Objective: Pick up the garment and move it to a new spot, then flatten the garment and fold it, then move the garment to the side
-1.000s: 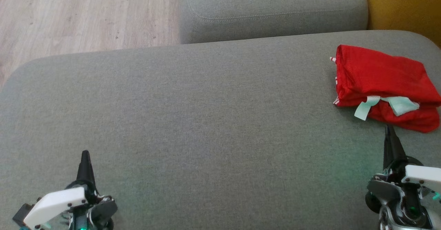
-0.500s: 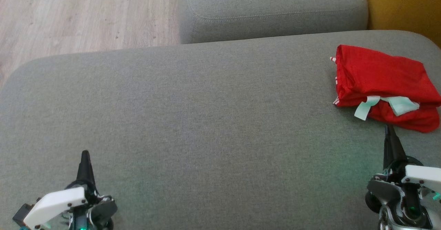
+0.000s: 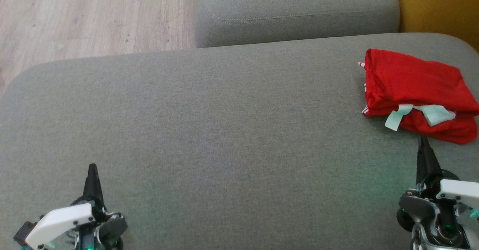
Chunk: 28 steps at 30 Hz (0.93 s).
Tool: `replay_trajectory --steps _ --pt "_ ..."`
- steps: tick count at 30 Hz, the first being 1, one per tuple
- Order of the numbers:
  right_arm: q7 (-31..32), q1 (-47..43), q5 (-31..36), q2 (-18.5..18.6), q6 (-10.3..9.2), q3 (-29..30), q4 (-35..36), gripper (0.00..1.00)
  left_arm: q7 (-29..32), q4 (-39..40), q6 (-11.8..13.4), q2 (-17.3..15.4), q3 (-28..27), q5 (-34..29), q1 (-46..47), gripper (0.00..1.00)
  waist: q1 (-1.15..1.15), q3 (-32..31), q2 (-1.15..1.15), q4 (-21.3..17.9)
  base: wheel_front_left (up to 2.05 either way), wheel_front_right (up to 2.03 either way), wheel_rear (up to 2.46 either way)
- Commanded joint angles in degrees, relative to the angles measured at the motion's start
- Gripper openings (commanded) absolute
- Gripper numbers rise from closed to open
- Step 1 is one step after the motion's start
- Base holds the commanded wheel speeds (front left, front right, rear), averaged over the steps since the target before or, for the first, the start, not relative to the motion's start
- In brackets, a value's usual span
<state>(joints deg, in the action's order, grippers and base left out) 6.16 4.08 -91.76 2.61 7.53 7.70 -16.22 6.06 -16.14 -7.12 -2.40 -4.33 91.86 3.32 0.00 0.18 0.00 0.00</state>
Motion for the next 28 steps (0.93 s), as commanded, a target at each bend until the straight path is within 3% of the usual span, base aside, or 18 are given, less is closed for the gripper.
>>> replay_trajectory --steps 1,28 --pt "0.33 2.11 -0.41 0.27 -0.04 -1.18 2.20 0.00 0.43 2.09 -0.36 -0.48 -2.18 0.31 2.87 0.00 0.00 0.00 0.00 0.00 0.00 0.00 0.00" --pt "0.32 2.10 -0.41 0.27 -0.04 -1.18 2.20 0.00 0.42 2.09 -0.36 -0.48 -2.18 0.31 2.87 0.00 0.00 0.00 0.00 0.00 0.00 0.00 0.00"
